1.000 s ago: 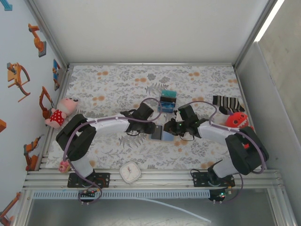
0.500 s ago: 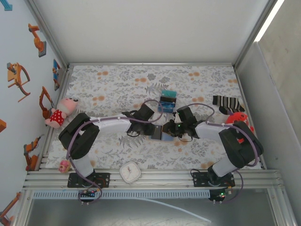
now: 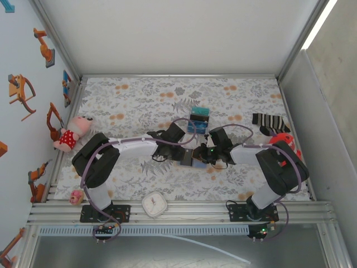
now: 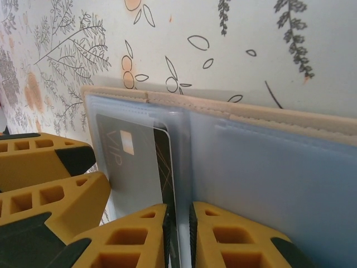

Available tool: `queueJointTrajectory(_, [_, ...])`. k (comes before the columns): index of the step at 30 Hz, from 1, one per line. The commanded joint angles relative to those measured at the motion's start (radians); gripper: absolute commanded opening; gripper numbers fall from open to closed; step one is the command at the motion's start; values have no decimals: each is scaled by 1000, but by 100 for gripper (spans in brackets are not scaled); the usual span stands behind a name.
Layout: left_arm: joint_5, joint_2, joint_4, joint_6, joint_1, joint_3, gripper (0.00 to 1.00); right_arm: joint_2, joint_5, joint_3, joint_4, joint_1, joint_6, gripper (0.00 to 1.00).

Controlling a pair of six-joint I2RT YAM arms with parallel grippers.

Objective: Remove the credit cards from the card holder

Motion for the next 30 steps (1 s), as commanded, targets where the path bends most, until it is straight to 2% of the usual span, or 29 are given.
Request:
queueJointTrajectory(1, [-20,29,-67,24,-9,15,36,22,-10,-20,46,-1,26,17])
queueJointTrajectory(10, [-13,51,-85,23,-9,29,28,30,-46,-39,129,-1,57,15])
queueJointTrajectory(30, [6,55,-86,19,-9,36,28,34,-93,-52,229,-2,82,14])
